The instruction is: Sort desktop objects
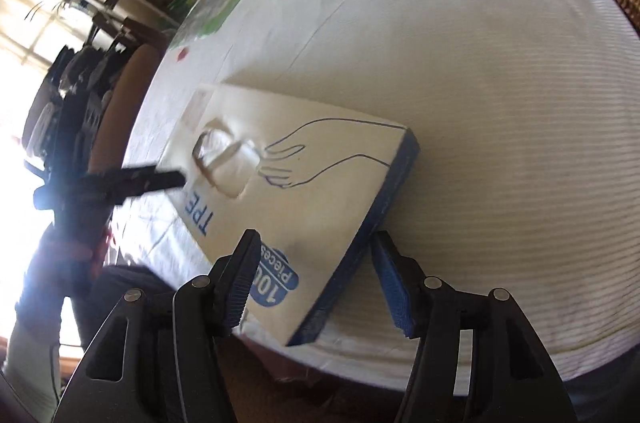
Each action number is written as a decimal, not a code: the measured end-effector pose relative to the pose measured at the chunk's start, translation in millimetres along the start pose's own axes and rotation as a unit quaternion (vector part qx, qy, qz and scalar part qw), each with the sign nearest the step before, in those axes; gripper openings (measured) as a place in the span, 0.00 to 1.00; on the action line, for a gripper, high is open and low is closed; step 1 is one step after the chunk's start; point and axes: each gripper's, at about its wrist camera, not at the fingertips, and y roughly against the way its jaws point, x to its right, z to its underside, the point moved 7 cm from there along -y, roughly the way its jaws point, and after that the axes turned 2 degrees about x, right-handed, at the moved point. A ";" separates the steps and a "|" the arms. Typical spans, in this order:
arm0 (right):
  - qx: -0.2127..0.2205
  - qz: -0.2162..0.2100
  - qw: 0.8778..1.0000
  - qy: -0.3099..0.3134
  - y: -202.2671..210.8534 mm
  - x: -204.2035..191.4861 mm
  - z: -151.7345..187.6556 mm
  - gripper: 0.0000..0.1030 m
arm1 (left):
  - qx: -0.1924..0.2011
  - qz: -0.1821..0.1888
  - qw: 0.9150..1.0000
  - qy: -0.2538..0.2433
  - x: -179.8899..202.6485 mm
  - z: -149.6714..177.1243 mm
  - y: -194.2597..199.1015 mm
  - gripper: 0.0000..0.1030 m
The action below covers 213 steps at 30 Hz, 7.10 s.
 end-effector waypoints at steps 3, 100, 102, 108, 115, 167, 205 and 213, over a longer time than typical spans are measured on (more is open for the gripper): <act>0.022 0.007 1.000 -0.011 10.5 14.4 -17.9 0.59 | -0.009 0.059 0.998 0.025 9.4 11.0 4.1 0.99; 0.110 0.239 0.964 0.044 53.3 164.6 -510.0 0.91 | 0.096 -0.114 0.988 -0.037 167.0 -533.7 -49.9 0.97; 0.091 0.247 0.963 0.051 31.1 181.3 -520.5 0.91 | 0.075 -0.124 0.989 -0.039 160.0 -547.6 -75.8 0.97; 0.082 0.269 0.956 0.089 5.3 193.6 -534.8 0.92 | 0.051 -0.162 0.984 -0.057 161.5 -565.2 -99.7 1.00; 0.062 0.234 0.968 0.071 35.2 188.8 -534.2 0.93 | 0.100 -0.126 0.984 -0.071 161.4 -569.1 -36.8 0.95; 0.163 0.149 0.973 0.060 111.1 156.2 -483.8 0.56 | 0.190 -0.140 0.965 -0.115 96.4 -471.8 13.5 0.95; 0.043 0.030 0.987 0.153 -136.8 -189.5 -255.4 0.70 | 0.160 -0.207 0.954 0.144 -281.0 -279.0 28.6 0.87; 0.048 0.048 0.987 0.143 -147.1 -183.8 -265.8 0.70 | 0.185 -0.189 0.957 0.119 -281.3 -279.2 33.3 0.09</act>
